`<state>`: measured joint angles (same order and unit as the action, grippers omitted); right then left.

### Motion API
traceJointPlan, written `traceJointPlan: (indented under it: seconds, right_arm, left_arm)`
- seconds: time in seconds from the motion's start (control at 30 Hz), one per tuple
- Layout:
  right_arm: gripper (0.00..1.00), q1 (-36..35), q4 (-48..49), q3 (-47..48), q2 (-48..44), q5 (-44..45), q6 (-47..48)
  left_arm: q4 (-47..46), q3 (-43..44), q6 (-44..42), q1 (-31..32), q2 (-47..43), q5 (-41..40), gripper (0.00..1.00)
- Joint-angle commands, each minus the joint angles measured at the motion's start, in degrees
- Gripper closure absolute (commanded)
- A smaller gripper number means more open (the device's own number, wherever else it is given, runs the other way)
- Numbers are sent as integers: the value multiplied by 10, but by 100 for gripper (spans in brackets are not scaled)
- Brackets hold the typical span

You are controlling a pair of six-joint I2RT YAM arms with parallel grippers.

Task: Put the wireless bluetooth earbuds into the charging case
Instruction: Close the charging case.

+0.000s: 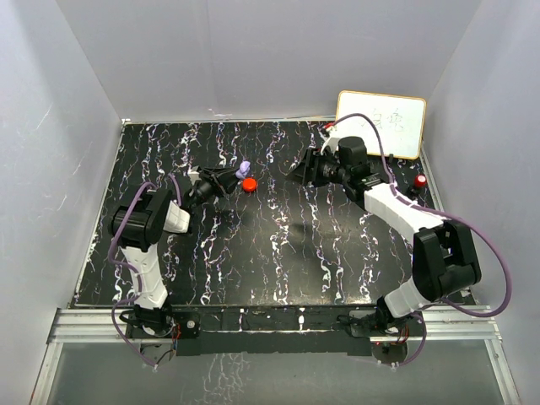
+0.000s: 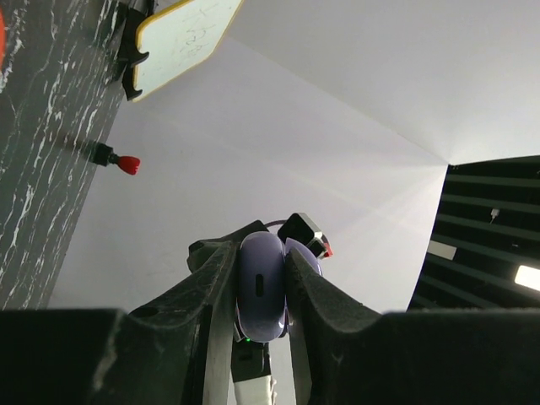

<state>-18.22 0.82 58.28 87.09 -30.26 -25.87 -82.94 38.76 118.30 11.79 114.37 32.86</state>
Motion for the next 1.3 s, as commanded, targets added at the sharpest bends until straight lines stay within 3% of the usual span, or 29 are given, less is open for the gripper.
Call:
traceJointPlan:
  seconds: [0.0, 0.17, 0.7, 1.27]
  right_arm:
    - [47, -26, 16, 32, -15, 37, 39]
    - [46, -51, 22, 72, 22, 58, 57]
    - [43, -96, 10, 269, 173, 94, 64]
    - [42, -139, -22, 304, 186, 104, 94]
  left_arm:
    - [-194, 18, 90, -2, -55, 34, 100]
    - [-194, 11, 83, -2, -73, 75, 100]
    - [-183, -26, 65, 8, -95, 92, 100]
    - [-176, -15, 59, 12, -76, 91, 100]
